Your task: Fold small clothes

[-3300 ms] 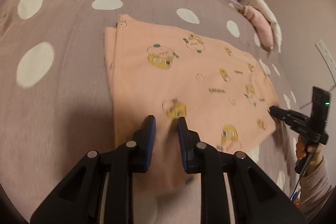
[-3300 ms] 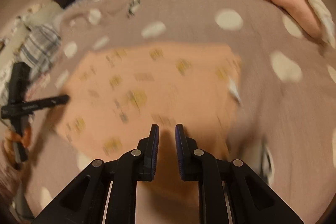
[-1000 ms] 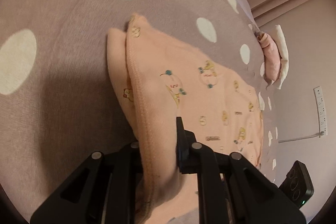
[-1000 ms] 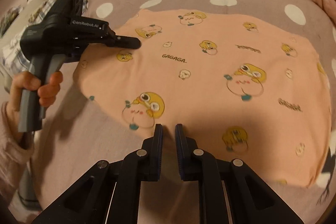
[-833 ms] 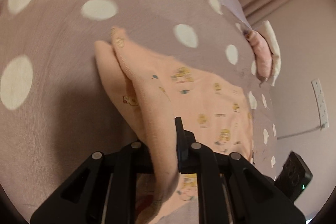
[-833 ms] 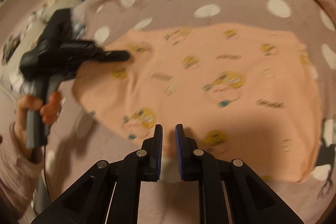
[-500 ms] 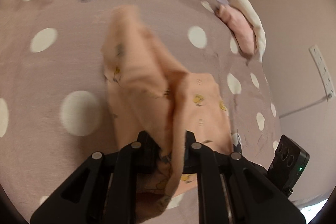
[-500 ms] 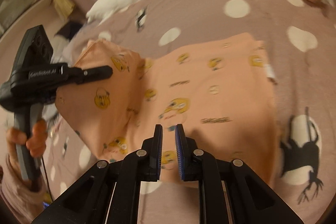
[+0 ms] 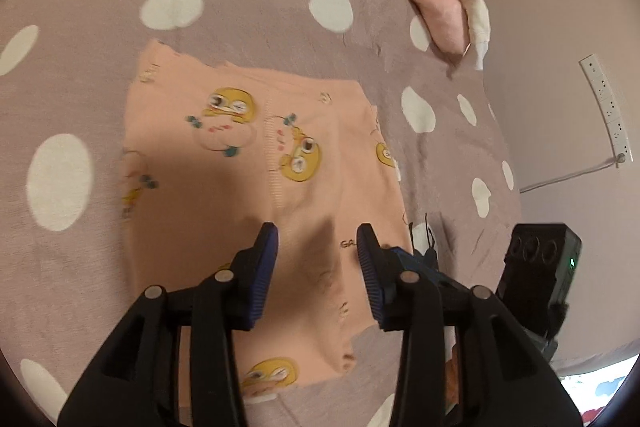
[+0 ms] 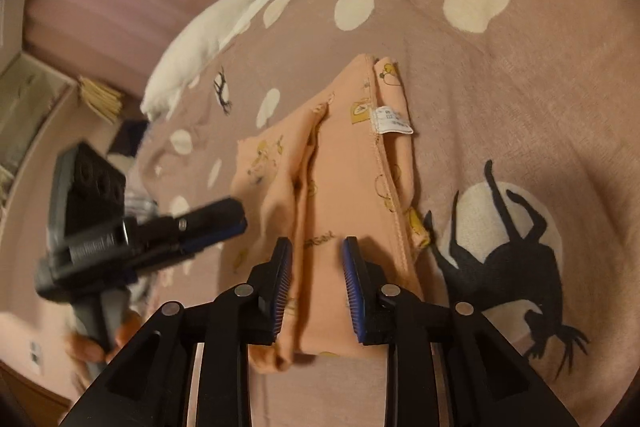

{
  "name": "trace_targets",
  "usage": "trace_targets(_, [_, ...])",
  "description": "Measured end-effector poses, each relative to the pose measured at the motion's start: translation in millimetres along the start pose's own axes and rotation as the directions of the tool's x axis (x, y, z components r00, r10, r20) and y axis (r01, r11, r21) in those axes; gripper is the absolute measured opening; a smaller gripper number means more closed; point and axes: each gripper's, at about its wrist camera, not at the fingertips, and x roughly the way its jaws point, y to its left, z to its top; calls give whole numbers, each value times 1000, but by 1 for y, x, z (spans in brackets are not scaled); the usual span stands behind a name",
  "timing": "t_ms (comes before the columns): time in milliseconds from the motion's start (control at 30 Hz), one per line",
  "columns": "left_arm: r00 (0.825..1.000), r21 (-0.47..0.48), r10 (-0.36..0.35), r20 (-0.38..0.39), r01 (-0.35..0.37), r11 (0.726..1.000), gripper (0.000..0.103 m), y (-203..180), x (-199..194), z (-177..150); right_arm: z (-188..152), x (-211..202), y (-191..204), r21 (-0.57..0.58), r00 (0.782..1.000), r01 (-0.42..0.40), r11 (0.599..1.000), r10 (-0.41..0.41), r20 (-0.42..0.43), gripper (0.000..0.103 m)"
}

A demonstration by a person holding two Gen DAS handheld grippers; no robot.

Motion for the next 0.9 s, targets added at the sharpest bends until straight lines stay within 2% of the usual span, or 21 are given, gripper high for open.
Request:
trace_targets(133, [998,-21,12,56,-11,1000,43,25,-27,-17,3,7,7,-10,999,-26,1000,26,-22,38])
trace_targets(367, [993,-70,56,100,-49,996,44,62,-51,-53,21,49,26,-49,995,29,998,-34,-93,39])
trace_targets(467, [992,-90,67,106,-58,994,44,76,-58,-68,23,61,30,-79,991,76,994,-84,-104,39])
trace_targets(567, [992,-117,61,107,-48,992,44,89,-62,-80,27,69,32,-78,993,60,995,-68,-97,39])
trace_targets(600, [993,-127,57,107,-43,991,44,93,-63,-82,29,70,32,-80,994,51,996,-58,-90,36])
trace_targets(633, [993,-138,52,106,-37,990,44,96,-63,-84,29,69,32,-80,995,48,996,-55,-79,24])
trace_targets(700, [993,-152,51,106,-34,988,44,101,-63,-87,30,69,33,-91,996,63,994,-68,-60,13])
trace_targets(800, [993,-160,52,103,-35,987,44,106,-64,-90,33,66,36,-110,995,83,990,-89,-53,9])
trace_targets(900, [993,-146,51,104,-35,989,44,103,-63,-88,41,52,52,-180,994,103,978,-106,-5,9])
